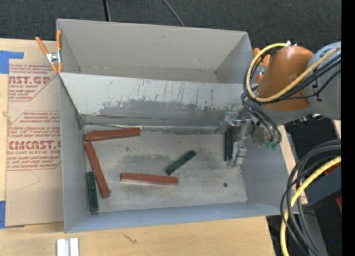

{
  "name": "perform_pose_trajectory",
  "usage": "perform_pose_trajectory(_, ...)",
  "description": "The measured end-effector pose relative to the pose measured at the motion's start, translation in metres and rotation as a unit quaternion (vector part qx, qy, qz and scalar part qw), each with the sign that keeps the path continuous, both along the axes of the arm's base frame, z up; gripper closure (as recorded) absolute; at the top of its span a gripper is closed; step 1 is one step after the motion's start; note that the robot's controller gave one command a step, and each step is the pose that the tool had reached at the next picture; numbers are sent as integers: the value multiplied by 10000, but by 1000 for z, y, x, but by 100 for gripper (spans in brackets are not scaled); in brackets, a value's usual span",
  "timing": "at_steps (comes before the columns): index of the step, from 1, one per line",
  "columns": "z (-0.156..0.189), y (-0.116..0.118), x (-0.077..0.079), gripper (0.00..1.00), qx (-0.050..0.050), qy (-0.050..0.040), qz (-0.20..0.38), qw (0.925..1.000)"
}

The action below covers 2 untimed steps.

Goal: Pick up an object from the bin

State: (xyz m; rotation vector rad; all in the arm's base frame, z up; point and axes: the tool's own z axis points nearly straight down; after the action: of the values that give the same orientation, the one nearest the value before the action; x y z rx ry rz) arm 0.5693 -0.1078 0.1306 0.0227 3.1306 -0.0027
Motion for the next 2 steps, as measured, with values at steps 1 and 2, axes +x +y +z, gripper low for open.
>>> perform_pose_trajectory(1,-47,35,-5,0,14,50,-422,9991)
perform_pose_trajectory(2,-30,44,-17,0,11,70,54,10000)
